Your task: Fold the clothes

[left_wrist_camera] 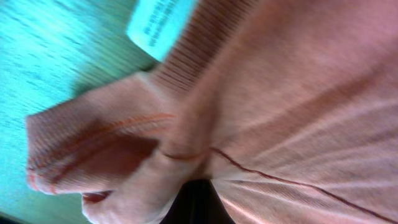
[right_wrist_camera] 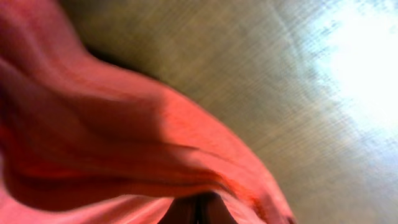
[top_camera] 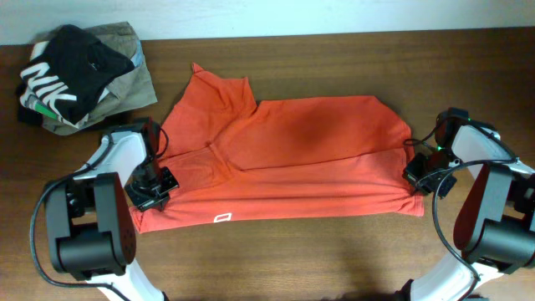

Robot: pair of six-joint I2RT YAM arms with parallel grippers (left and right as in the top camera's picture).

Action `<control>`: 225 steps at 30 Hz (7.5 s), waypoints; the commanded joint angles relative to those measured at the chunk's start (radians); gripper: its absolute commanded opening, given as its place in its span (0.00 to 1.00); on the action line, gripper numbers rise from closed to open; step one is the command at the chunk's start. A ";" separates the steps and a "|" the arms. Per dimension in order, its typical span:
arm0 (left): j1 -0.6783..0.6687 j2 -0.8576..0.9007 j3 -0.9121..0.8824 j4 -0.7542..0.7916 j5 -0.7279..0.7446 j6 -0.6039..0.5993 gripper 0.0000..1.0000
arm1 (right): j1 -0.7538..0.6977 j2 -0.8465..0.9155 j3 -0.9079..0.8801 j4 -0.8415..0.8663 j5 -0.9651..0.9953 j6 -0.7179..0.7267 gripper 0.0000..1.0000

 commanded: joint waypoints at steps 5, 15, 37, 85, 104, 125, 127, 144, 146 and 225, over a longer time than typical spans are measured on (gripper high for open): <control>0.028 -0.171 -0.008 -0.003 -0.078 -0.006 0.01 | -0.001 -0.256 0.002 -0.100 0.060 0.088 0.04; -0.050 -0.448 0.020 0.488 0.355 0.109 0.96 | 0.007 -0.493 0.002 0.050 -0.162 -0.008 0.67; -0.240 0.659 1.158 0.293 0.183 -0.124 0.83 | 0.138 -0.478 0.002 0.029 -0.098 -0.011 0.70; -0.253 0.615 1.233 0.185 0.159 0.048 0.00 | 0.189 0.318 0.800 0.055 -0.021 -0.153 0.04; -0.253 0.330 1.126 -0.602 -0.034 0.132 0.01 | 0.179 0.193 0.801 -0.483 0.089 -0.078 0.04; -0.253 0.045 0.196 -0.300 -0.072 -0.010 0.10 | 0.202 0.191 0.484 -0.551 0.117 -0.078 0.15; -0.253 0.045 0.196 -0.272 -0.075 -0.010 0.73 | 0.202 0.191 0.444 -0.538 0.147 -0.078 0.31; -0.310 0.022 0.260 -0.134 0.022 0.046 0.01 | 0.261 0.184 0.369 -0.357 0.088 -0.088 0.04; -0.273 0.028 0.205 -0.088 0.022 0.047 0.01 | 0.259 0.184 0.301 -0.283 0.075 -0.088 0.04; 0.172 -0.019 0.518 -0.235 0.108 0.154 0.99 | 0.461 -0.076 0.357 -0.151 -0.212 -0.163 0.04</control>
